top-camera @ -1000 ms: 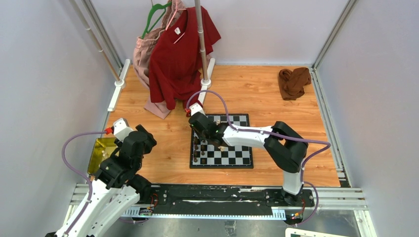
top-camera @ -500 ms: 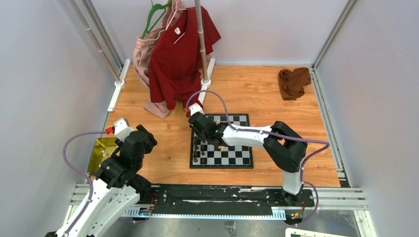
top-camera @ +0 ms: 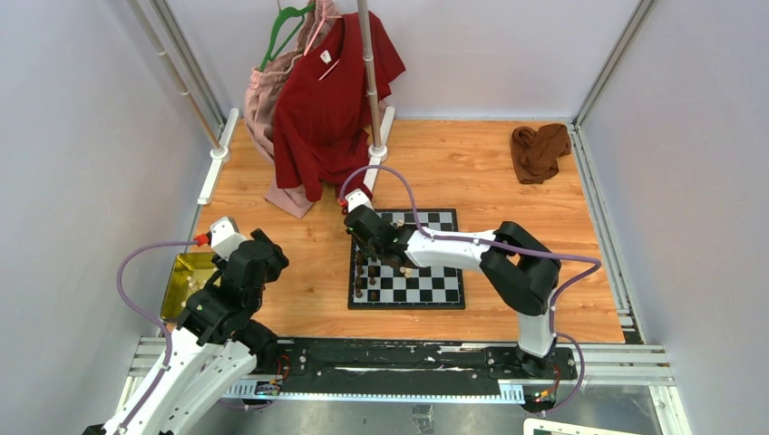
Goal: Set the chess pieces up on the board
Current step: Adjust the chess piece on the chessboard, then pick up the storage box at the center of the board.
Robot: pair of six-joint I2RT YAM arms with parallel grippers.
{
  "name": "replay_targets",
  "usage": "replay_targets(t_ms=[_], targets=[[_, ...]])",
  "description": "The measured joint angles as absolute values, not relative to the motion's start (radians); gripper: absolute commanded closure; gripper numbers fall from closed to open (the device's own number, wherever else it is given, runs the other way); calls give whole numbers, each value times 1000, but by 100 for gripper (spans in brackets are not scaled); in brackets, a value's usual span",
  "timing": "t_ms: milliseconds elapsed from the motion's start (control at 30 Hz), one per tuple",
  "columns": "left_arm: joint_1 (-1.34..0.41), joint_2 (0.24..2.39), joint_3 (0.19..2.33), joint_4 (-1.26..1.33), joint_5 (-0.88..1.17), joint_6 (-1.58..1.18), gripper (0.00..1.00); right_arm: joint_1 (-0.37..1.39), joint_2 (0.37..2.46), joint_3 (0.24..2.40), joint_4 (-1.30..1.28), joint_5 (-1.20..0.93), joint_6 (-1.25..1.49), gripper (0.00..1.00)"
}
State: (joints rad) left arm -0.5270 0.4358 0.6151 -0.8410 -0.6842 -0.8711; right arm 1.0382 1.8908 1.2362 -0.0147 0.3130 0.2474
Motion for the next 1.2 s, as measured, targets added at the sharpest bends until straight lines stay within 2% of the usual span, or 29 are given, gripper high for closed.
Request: replay_targets(t_ms=[267, 500, 600, 700, 767, 800, 933, 1200], targets=[[-527, 436, 615, -839, -684, -871, 29, 1038, 1893, 1237, -15, 327, 246, 100], [-527, 440, 616, -839, -685, -864, 26, 1038, 1826, 1237, -31, 386, 227, 95], [-527, 445, 623, -839, -685, -862, 23, 1038, 1753, 1235, -39, 406, 212, 85], [-527, 445, 642, -839, -686, -852, 9, 1038, 1676, 1235, -44, 414, 199, 67], [-527, 442, 661, -840, -686, -847, 1, 1039, 1640, 1235, -45, 410, 184, 61], [-527, 436, 669, -842, -687, -843, 0, 1040, 1632, 1240, -49, 403, 176, 59], [-527, 364, 700, -871, -694, -860, 0, 1058, 1673, 1328, -99, 348, 159, 57], [-527, 201, 775, -924, -730, -854, 0, 1152, 1889, 1585, -165, 243, 144, 56]])
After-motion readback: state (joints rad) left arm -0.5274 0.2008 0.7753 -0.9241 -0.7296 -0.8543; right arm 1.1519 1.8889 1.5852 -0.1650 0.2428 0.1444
